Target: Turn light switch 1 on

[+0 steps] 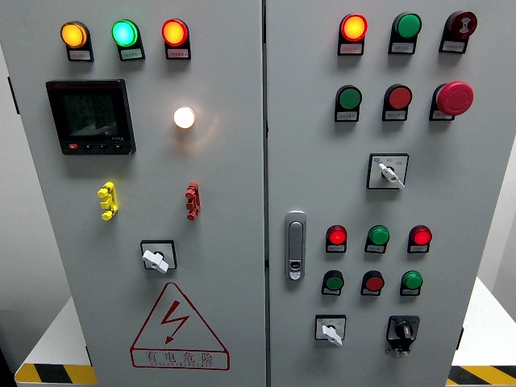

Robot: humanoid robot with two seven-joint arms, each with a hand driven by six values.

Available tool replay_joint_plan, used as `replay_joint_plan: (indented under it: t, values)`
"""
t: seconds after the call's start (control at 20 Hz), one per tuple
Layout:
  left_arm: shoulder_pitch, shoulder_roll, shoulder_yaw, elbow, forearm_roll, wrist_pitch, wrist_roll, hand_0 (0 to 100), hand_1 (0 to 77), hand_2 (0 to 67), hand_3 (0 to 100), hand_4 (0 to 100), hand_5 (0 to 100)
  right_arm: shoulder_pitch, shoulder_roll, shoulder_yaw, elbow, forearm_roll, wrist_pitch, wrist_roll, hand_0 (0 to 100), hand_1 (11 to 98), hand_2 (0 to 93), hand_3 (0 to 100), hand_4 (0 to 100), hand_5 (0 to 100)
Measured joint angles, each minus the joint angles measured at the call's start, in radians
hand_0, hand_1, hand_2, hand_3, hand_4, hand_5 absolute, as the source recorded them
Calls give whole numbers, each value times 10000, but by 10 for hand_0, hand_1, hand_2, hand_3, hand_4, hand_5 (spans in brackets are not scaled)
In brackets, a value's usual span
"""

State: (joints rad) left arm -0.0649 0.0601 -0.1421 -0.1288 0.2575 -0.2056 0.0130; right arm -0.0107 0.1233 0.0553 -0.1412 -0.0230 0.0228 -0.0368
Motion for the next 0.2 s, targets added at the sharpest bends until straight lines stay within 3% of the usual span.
replay_joint_plan:
  t: [0.2]
  values:
    - [19, -3, 68, -1, -31, 1, 8, 0, 0, 0, 0, 0, 0, 0, 3, 0, 1, 0, 0, 0, 0, 196, 0, 196, 194, 106]
